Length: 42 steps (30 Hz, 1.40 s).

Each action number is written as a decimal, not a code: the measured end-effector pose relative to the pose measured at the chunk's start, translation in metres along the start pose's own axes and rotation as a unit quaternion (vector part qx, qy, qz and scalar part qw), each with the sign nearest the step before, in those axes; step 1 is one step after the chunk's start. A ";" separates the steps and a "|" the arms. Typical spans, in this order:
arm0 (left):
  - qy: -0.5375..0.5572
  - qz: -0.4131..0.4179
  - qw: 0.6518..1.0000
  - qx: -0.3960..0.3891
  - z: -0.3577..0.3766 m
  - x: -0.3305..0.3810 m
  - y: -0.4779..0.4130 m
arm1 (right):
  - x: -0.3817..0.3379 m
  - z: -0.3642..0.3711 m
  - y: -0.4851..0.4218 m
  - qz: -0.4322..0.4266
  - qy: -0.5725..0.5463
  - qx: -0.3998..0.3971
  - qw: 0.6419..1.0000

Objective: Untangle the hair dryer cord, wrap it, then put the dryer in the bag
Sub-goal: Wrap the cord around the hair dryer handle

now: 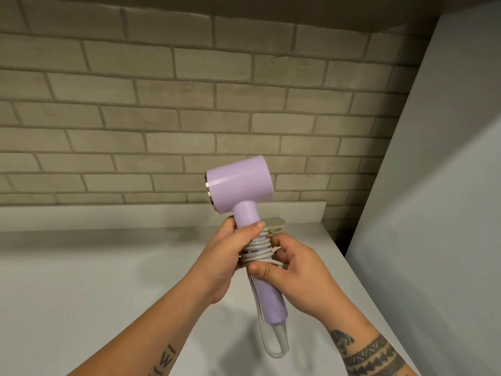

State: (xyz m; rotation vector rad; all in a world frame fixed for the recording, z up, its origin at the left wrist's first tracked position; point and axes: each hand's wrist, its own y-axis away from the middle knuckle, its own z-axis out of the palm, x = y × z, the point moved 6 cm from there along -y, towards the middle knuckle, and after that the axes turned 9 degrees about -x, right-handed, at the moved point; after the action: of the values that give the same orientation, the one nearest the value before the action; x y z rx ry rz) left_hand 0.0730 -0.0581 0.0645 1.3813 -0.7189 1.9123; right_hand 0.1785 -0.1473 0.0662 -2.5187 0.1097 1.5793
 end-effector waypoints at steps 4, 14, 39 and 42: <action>0.049 0.001 0.999 -0.018 -0.001 -0.002 0.000 | -0.001 -0.006 -0.004 -0.008 0.003 -0.012 1.000; 0.068 0.036 0.997 -0.027 0.005 -0.018 -0.007 | 0.020 0.009 -0.011 0.041 -0.243 -0.058 0.967; -0.080 -0.004 0.957 0.279 -0.025 -0.025 -0.047 | 0.030 -0.043 -0.015 0.104 -0.122 0.099 0.982; -0.046 -0.016 0.961 0.273 -0.020 -0.029 -0.051 | 0.030 -0.048 -0.015 0.094 -0.147 0.138 0.975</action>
State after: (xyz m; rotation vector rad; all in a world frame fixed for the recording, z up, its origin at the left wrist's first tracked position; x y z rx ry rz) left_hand 0.1075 -0.0167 0.0339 1.8051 -0.2029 2.1235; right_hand 0.2363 -0.1401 0.0607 -2.0918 0.5052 1.8434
